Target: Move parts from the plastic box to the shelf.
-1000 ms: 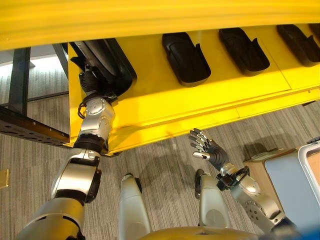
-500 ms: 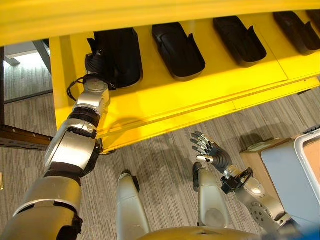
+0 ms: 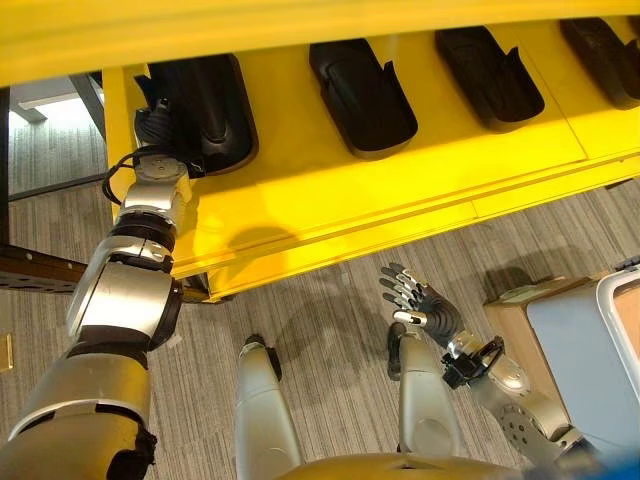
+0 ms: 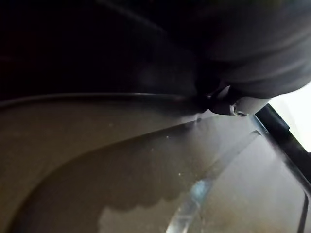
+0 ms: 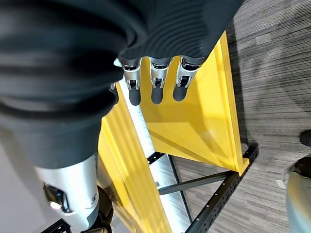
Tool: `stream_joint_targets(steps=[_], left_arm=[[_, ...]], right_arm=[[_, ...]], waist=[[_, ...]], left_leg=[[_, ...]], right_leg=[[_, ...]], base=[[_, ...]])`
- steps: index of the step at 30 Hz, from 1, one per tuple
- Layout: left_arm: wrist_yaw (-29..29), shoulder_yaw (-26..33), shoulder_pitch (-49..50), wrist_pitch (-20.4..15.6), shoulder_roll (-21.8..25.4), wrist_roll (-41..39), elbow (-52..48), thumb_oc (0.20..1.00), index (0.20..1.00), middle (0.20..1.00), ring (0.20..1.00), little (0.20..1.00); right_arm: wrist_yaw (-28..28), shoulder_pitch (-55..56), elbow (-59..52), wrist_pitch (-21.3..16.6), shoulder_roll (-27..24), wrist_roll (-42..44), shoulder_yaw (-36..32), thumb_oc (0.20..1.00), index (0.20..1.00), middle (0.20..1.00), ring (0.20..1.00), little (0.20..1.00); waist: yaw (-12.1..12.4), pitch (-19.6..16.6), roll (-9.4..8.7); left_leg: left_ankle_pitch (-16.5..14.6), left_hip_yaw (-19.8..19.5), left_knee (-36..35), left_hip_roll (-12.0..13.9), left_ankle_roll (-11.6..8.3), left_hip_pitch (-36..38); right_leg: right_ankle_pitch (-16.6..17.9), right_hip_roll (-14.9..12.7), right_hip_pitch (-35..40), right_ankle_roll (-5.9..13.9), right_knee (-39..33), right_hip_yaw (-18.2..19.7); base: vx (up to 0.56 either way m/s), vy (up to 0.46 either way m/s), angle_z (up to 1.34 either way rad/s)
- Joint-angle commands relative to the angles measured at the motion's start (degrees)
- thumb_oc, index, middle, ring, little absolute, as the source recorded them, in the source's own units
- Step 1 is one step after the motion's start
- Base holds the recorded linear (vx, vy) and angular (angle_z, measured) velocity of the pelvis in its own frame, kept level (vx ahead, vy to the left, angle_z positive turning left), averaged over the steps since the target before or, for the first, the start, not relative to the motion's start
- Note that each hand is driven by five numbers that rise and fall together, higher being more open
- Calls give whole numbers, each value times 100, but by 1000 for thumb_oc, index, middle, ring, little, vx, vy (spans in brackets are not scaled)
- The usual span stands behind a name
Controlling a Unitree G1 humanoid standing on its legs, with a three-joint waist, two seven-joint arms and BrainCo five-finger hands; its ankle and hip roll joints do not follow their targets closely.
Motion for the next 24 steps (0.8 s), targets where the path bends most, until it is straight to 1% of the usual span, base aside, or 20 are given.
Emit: stream_joint_targets(steps=[1,6,10,17,22,24], left_arm=[[55,161,-99,-338,481,-119,93,200,200,200,200,200],[51,162,-63,-319,437,-55,78,200,200,200,200,200],[14,67,-80,-231,438,268,95,200,200,200,200,200],[39,3,30,-175,255,592,11,200,200,200,200,200],[61,114,258,-201,71,548,-101,200,200,200,200,200],[52,126,281,-201,66,549,-95,200,200,200,200,200]], right_arm=[[199,141,-312,-245,-199,198,-157,1000,1000,1000,1000,1000],[218,159,-319,-242,-207,221,-174,1000,1000,1000,1000,1000],[256,185,-313,-233,-235,222,-226,1000,1000,1000,1000,1000],[314,212,-332,-218,-241,240,-227,1000,1000,1000,1000,1000],[308,211,-346,-226,-244,243,-232,1000,1000,1000,1000,1000],[306,215,-345,-226,-252,232,-238,1000,1000,1000,1000,1000]], waist=[[89,-311,64],[91,-295,57],[86,-277,45],[82,-218,38],[98,-160,19],[97,-159,20]], left_leg=[[544,-171,-389,263,-84,224],[548,-171,-388,245,-96,223],[547,-169,-382,250,-99,219],[534,-170,-349,266,-88,220],[540,-156,-344,275,-94,215],[541,-154,-350,277,-94,219]], right_leg=[[137,-156,-182,-61,393,457],[145,-163,-187,-62,397,464],[145,-140,-208,-63,414,494],[129,-147,-239,-59,459,521],[134,-138,-252,-70,474,540],[134,-139,-253,-69,473,540]], base=[[0,0,0],[0,0,0],[0,0,0],[0,0,0],[0,0,0],[0,0,0]])
